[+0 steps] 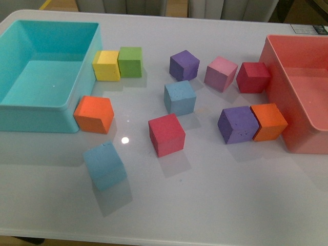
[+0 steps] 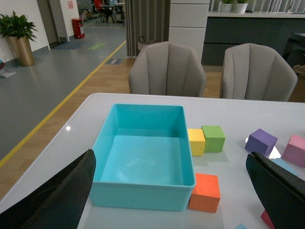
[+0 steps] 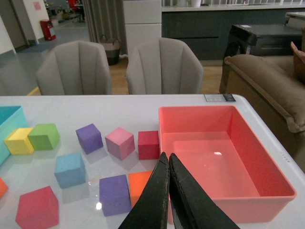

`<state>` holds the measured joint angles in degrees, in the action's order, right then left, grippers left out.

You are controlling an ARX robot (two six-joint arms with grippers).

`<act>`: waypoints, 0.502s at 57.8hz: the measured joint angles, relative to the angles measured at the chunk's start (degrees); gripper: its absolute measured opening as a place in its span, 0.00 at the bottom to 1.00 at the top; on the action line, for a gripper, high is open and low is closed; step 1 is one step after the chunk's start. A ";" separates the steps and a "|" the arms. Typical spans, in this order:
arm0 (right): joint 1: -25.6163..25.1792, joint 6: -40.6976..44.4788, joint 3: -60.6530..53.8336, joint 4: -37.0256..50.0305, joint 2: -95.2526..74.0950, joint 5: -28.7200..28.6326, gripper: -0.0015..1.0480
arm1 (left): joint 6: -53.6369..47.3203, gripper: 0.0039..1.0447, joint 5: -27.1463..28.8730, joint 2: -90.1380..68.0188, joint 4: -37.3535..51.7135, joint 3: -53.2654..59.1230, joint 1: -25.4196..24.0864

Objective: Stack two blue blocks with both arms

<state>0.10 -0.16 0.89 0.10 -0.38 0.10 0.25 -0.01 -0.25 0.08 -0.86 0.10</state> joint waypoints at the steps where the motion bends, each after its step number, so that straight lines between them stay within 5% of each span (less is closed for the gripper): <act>1: 0.00 0.00 0.00 0.00 0.02 0.00 0.02 | 0.00 0.92 0.00 0.00 0.00 0.00 0.00; 12: 0.00 0.02 0.00 0.00 0.04 0.00 0.29 | -0.11 0.92 -0.11 -0.26 -0.44 -0.13 -0.02; 19: 0.00 0.02 0.00 -0.02 0.07 0.00 0.49 | -3.89 0.92 0.35 -15.45 -18.69 -9.03 5.09; 29: 0.00 0.00 0.00 -0.02 0.09 -0.04 0.77 | -2.64 0.92 4.17 -36.15 -7.37 -12.59 16.41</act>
<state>0.10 -0.16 0.89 0.08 -0.30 0.05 -2.39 4.16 -36.40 -7.29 -13.45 16.51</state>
